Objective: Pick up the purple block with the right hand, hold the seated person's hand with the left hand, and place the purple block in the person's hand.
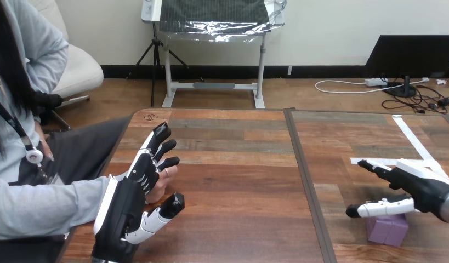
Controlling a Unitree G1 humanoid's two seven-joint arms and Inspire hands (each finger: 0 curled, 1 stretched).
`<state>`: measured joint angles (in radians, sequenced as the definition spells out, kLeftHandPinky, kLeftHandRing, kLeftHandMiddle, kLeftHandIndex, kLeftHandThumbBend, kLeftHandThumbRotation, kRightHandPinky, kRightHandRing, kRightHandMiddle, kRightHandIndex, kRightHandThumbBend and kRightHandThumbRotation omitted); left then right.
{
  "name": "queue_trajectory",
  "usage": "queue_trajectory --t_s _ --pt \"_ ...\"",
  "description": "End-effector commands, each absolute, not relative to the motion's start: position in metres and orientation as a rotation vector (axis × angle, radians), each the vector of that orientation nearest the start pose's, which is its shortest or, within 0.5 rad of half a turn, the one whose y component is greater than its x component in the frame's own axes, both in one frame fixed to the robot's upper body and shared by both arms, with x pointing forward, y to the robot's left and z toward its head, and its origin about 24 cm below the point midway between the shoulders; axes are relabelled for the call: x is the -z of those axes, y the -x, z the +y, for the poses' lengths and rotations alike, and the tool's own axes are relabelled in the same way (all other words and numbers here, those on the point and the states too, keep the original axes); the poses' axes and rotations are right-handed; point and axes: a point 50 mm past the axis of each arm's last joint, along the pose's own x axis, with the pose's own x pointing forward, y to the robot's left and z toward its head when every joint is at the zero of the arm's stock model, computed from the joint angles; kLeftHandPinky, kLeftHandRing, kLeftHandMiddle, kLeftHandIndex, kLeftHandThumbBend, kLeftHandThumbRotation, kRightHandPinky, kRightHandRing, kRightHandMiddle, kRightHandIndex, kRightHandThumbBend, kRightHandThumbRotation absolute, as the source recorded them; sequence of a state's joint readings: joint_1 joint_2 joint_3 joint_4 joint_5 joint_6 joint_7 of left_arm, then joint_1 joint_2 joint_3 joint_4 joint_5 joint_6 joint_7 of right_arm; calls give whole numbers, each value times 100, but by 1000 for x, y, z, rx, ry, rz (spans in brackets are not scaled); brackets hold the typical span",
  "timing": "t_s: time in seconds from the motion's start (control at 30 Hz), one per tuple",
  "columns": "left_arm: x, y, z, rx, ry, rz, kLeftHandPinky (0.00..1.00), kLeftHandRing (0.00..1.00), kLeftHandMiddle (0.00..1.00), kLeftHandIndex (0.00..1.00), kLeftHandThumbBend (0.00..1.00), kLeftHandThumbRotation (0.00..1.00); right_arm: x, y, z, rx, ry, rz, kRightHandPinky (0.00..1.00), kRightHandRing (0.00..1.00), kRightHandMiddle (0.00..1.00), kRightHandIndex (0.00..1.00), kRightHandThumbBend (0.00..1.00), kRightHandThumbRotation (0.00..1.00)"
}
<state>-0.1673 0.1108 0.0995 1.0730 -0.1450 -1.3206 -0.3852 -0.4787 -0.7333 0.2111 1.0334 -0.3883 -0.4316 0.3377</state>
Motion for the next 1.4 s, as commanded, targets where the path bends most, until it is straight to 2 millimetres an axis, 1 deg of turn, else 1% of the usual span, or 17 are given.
queue_trajectory --t_s 0.0,0.33,0.8,1.37 --pt "3 -233 179 197 -128 -479 81 91 95 94 100 73 -56 -303 -322 -361 1072 340 94 100 100 100 100 60" --pt "2 -233 179 205 -128 -483 82 92 95 95 100 73 -61 -298 -326 -371 1085 337 95 100 100 100 100 60" --pt "2 -235 178 204 -121 -482 82 92 95 95 100 72 -66 -292 -329 -373 1076 336 95 100 99 100 100 54" --pt "3 -234 177 199 -120 -481 82 92 96 95 100 73 -69 -283 -334 -418 1077 323 95 100 100 100 100 53"
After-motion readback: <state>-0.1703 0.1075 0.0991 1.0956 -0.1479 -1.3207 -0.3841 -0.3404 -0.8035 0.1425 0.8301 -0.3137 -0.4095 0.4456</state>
